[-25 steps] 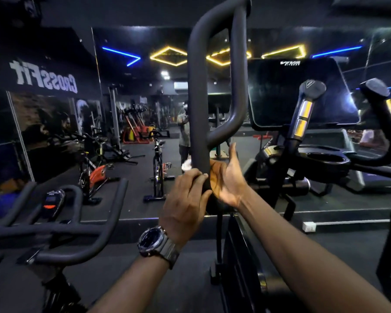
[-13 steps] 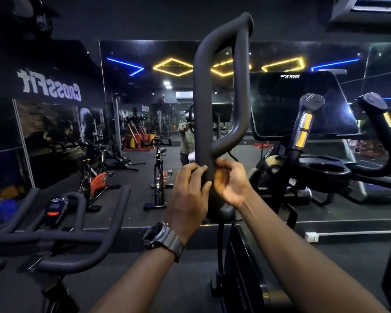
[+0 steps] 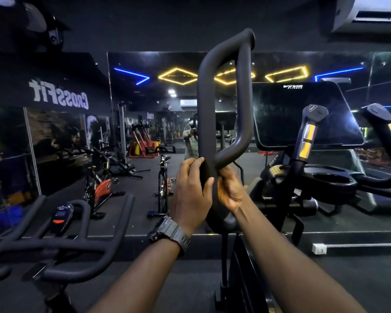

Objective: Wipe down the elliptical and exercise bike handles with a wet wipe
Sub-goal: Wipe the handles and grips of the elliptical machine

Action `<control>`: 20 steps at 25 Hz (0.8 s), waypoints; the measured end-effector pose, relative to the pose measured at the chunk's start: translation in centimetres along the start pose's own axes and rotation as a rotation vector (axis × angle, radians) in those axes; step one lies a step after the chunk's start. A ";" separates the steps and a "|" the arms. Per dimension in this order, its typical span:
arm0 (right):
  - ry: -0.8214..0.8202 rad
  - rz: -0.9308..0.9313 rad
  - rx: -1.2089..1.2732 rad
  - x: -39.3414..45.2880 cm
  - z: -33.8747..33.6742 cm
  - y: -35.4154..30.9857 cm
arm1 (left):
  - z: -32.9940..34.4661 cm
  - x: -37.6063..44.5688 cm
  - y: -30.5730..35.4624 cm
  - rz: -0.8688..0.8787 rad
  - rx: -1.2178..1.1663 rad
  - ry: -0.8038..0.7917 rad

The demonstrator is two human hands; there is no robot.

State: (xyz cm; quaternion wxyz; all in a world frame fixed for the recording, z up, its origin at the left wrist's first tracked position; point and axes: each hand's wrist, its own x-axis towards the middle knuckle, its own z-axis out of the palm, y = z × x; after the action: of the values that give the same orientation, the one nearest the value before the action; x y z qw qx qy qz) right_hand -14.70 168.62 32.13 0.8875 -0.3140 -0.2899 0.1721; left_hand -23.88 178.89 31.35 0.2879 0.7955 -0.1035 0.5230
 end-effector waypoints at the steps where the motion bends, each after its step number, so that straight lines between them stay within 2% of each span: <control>1: 0.014 0.013 -0.031 -0.7 -0.1 0.4 | -0.2 0.1 0.1 0.013 0.004 -0.008; 6: 0.057 -0.078 0.047 0.6 1.7 -0.7 | -0.4 1.0 0.2 0.031 0.038 -0.027; 9: 0.088 -0.050 -0.088 -0.9 0.9 0.4 | -0.6 1.3 0.4 0.052 0.050 -0.045; 15: 0.227 -0.211 0.081 0.9 1.1 -2.1 | -1.0 2.9 0.9 0.042 0.073 -0.077; 18: 0.199 -0.201 0.075 -0.3 0.9 -2.6 | -1.3 3.2 1.2 0.081 0.111 -0.094; 20: 0.226 -0.245 0.156 0.0 1.0 -4.6 | -1.7 3.7 1.2 0.098 0.124 -0.106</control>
State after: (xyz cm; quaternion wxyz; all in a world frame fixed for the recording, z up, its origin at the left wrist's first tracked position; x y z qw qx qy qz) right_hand -14.74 165.69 35.77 0.9504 -0.2240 -0.2103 0.0481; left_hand -24.12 179.39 35.49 0.2063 0.8323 -0.1250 0.4992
